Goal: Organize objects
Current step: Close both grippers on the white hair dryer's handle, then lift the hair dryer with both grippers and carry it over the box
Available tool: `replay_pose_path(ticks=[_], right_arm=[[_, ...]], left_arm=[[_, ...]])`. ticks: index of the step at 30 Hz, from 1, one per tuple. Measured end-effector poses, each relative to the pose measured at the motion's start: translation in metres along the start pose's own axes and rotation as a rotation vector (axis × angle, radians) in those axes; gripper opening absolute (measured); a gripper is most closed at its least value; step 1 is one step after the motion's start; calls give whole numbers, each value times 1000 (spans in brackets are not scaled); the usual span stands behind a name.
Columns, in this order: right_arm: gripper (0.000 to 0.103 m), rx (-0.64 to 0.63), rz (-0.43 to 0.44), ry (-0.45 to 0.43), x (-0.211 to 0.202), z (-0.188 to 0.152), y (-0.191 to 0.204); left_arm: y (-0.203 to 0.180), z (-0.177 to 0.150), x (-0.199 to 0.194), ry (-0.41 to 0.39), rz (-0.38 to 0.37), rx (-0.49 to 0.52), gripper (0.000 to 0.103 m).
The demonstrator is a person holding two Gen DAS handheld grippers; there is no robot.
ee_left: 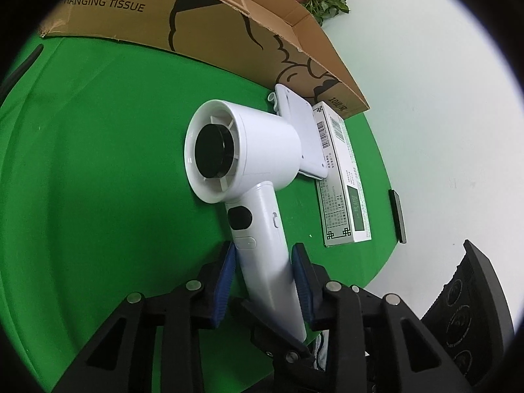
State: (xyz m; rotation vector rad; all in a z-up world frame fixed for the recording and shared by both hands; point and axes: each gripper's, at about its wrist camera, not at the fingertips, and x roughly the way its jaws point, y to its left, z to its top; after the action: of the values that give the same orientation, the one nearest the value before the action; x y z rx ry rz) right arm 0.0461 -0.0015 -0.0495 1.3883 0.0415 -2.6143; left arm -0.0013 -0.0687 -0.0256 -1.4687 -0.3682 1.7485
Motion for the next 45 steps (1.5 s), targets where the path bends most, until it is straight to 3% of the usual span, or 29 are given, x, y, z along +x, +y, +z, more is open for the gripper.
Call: replay_pose_path(ticks=[4, 12, 22, 28, 35, 45], right_arm=[[26, 13, -5, -19, 0, 0, 2], [26, 19, -36, -166, -37, 17, 2], [26, 12, -69, -367, -86, 90, -10], [26, 17, -82, -450, -114, 131, -27], [26, 7, -96, -475, -132, 173, -42], [26, 0, -76, -441, -132, 214, -60]], left_arm=[[-6, -1, -10, -26, -1, 10, 33], [-41, 15, -46, -124, 7, 113, 32], [-105, 70, -104, -264, 11, 261, 32], [-150, 102, -109, -304, 20, 328, 32], [-173, 145, -121, -324, 12, 346, 32], [-179, 189, -118, -302, 30, 341, 33]])
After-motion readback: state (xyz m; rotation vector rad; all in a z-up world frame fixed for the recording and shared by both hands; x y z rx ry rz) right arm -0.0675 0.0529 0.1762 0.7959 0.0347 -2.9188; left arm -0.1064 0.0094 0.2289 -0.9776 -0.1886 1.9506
